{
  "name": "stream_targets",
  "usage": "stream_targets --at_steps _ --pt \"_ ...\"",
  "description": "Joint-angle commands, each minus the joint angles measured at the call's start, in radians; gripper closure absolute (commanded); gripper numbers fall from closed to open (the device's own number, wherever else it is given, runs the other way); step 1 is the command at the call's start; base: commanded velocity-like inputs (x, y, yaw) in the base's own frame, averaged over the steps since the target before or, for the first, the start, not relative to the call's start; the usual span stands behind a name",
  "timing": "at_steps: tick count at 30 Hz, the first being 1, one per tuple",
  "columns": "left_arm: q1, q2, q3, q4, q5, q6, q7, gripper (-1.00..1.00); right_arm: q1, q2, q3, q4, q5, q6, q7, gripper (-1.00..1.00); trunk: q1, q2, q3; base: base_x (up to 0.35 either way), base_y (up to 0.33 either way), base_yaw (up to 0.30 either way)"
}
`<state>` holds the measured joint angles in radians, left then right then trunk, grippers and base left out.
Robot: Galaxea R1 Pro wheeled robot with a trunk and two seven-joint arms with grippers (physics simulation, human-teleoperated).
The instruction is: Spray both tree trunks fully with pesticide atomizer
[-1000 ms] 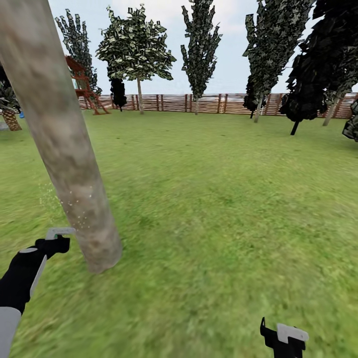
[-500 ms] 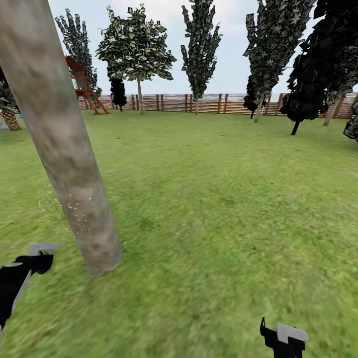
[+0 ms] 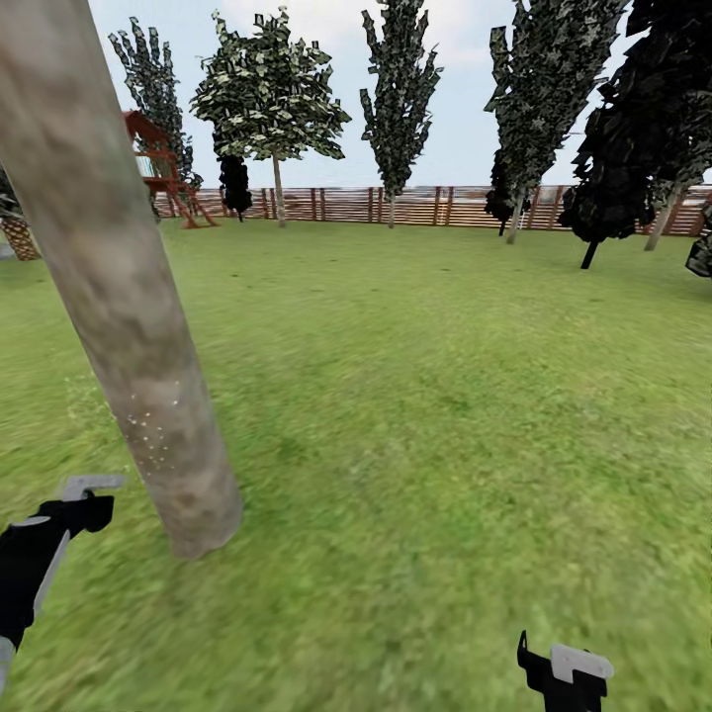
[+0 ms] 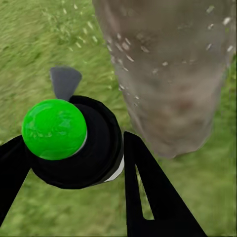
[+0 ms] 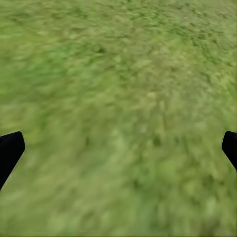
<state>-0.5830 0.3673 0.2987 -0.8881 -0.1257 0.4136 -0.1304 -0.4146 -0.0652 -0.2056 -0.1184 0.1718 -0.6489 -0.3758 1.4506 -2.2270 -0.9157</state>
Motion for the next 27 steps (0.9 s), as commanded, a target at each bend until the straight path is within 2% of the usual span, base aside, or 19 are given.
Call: stream_targets --at_steps 1,2,3,7,9,12,16,18,20,27 --pt "0.0 -0.014 0.0 -0.001 -0.005 -0.001 0.005 1.0 0.0 0.0 0.0 0.0 0.0 0.0 0.0 -1.0 0.0 0.0 0.0 -0.032 -0.161 0.0" --pt "0.0 -0.046 -0.001 -0.001 -0.007 -0.001 0.023 1.0 0.0 0.001 0.0 -0.001 0.0 0.0 0.0 -1.0 0.0 0.0 0.0 -0.072 -0.224 0.0" --pt "0.0 -0.065 -0.003 -0.001 -0.007 -0.002 0.041 1.0 0.0 0.001 0.0 -0.001 0.0 0.0 0.0 -1.0 0.0 0.0 0.0 -0.081 -0.24 0.0" --pt "0.0 -0.123 -0.006 0.009 -0.006 -0.006 0.135 1.0 0.0 0.001 0.0 -0.001 0.0 0.0 0.0 -1.0 0.0 0.0 0.0 -0.038 -0.257 0.126" --pt "0.0 -0.134 -0.006 0.013 -0.001 -0.007 0.148 1.0 0.0 0.001 0.0 -0.001 0.0 0.0 0.0 -1.0 0.0 0.0 0.0 -0.003 -0.269 0.262" --pt "0.001 -0.165 -0.005 0.015 -0.009 -0.008 0.155 1.0 0.0 0.001 0.0 -0.001 0.0 0.0 0.0 -1.0 0.0 0.0 0.0 -0.001 -0.271 0.274" --pt "0.001 -0.173 -0.002 0.016 -0.009 -0.019 0.181 1.0 0.0 0.001 0.0 -0.001 0.0 0.0 -0.001 -1.0 0.0 0.0 0.0 0.0 -0.272 0.145" --pt "0.001 -0.176 -0.004 0.025 -0.007 -0.046 0.233 1.0 0.0 0.001 0.0 -0.001 0.0 0.0 -0.001 -1.0 0.0 0.0 0.0 0.0 -0.271 0.021" --pt "0.002 -0.177 -0.006 0.073 -0.005 -0.053 0.273 1.0 0.0 0.001 0.0 -0.001 0.0 -0.001 -0.002 -1.0 0.0 0.0 0.0 0.0 -0.271 0.004" --pt "0.002 -0.177 0.001 0.092 0.0 -0.057 0.285 1.0 0.0 0.002 0.0 -0.001 0.0 -0.001 -0.002 -1.0 0.0 0.0 0.0 0.0 -0.272 0.012"
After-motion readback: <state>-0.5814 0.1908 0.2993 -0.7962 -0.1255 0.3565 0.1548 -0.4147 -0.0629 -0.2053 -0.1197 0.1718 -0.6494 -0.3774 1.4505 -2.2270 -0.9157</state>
